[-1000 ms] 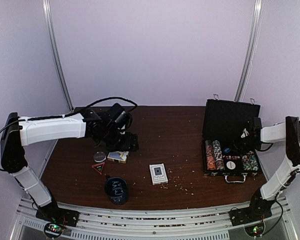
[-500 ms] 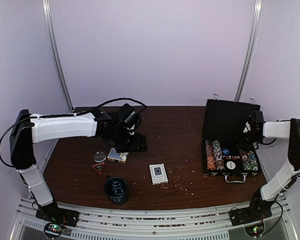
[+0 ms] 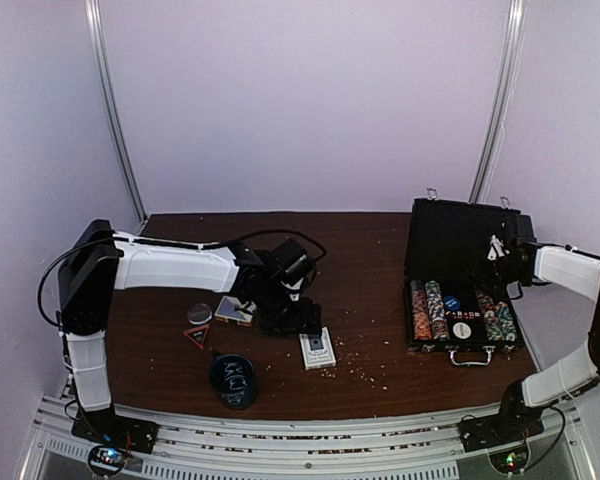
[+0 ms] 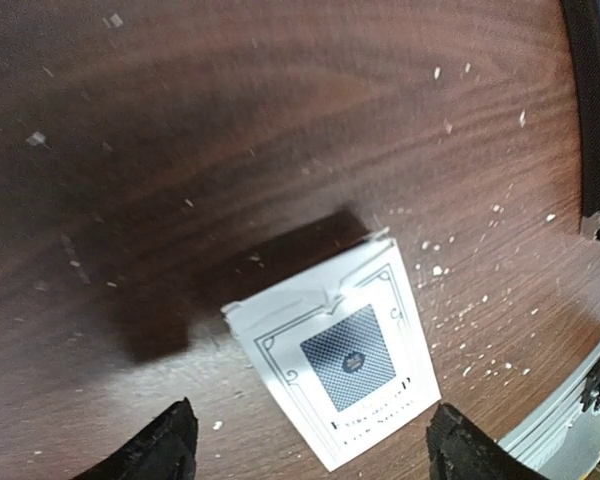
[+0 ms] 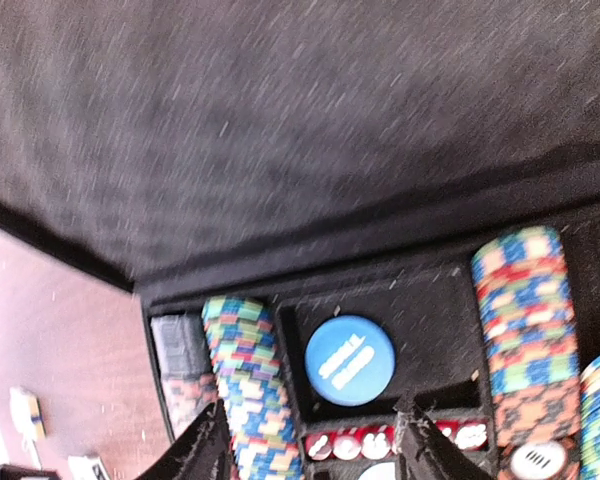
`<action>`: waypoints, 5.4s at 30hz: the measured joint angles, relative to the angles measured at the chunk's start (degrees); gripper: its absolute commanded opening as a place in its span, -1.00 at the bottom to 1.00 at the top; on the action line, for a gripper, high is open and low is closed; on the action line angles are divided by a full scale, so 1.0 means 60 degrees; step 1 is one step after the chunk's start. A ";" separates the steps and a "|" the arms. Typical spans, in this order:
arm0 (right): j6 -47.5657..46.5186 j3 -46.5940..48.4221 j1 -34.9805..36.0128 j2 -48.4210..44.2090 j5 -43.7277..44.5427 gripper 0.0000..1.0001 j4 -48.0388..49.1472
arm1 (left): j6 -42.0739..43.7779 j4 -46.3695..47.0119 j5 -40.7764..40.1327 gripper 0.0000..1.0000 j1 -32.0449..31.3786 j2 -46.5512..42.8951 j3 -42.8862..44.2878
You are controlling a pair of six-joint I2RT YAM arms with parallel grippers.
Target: Pack up texas hold em set
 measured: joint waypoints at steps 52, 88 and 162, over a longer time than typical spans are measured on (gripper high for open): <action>-0.0408 -0.1395 0.0350 -0.1096 -0.1202 0.17 -0.0535 | 0.3672 -0.1035 -0.2131 0.28 -0.2069 0.2532 0.2579; 0.1566 0.0062 0.5031 0.0222 -0.6295 0.42 0.0517 | 0.3428 0.0973 -0.2477 0.16 -0.2375 0.0372 0.1949; -0.0878 -0.1606 -0.1264 0.0219 -0.2532 -0.82 0.2539 | 0.1082 0.1628 -0.2233 0.87 0.1392 -0.4765 -0.3045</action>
